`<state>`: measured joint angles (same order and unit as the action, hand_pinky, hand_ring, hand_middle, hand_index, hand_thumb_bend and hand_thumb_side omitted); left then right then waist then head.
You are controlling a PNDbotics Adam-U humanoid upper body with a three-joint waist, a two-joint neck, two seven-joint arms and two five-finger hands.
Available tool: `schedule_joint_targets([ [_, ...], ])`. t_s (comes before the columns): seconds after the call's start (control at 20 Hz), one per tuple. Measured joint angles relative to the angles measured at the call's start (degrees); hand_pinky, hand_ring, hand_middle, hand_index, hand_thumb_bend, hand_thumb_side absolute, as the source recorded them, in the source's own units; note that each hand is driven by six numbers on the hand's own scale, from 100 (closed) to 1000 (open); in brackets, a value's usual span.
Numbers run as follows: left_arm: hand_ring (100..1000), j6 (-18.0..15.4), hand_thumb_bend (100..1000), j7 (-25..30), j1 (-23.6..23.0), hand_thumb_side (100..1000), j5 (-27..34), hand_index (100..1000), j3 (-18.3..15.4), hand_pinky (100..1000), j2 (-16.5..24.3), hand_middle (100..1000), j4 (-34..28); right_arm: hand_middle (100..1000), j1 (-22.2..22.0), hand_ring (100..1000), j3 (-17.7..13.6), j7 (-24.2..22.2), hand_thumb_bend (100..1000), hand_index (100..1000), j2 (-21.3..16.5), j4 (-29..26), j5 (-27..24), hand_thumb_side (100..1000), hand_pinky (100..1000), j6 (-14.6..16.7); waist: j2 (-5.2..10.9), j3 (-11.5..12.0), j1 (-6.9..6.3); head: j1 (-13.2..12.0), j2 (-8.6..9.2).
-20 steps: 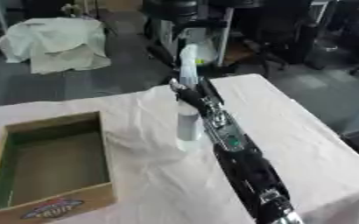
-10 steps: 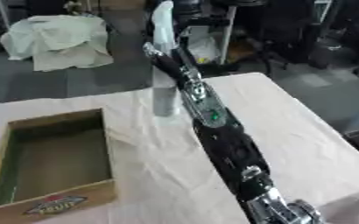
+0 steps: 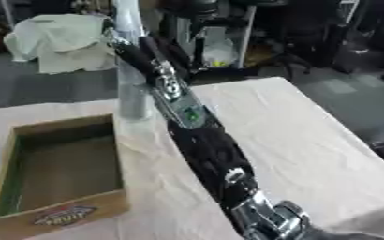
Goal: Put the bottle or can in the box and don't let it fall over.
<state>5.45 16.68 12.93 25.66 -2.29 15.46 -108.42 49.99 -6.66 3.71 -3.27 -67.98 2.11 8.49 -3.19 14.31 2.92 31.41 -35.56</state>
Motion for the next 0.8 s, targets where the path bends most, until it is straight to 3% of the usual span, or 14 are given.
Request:
schedule_joint_targets([
  [0.8,1000,0.77,160,-4.08,3.15,743,2.99,779,0.27,1000,-2.81,1000,-0.23,259,1.77,236,0.7,4.66,100,192,7.06,5.65,3.26,470,167,7.16,-1.21,3.73,-0.57,2.52,-0.08],
])
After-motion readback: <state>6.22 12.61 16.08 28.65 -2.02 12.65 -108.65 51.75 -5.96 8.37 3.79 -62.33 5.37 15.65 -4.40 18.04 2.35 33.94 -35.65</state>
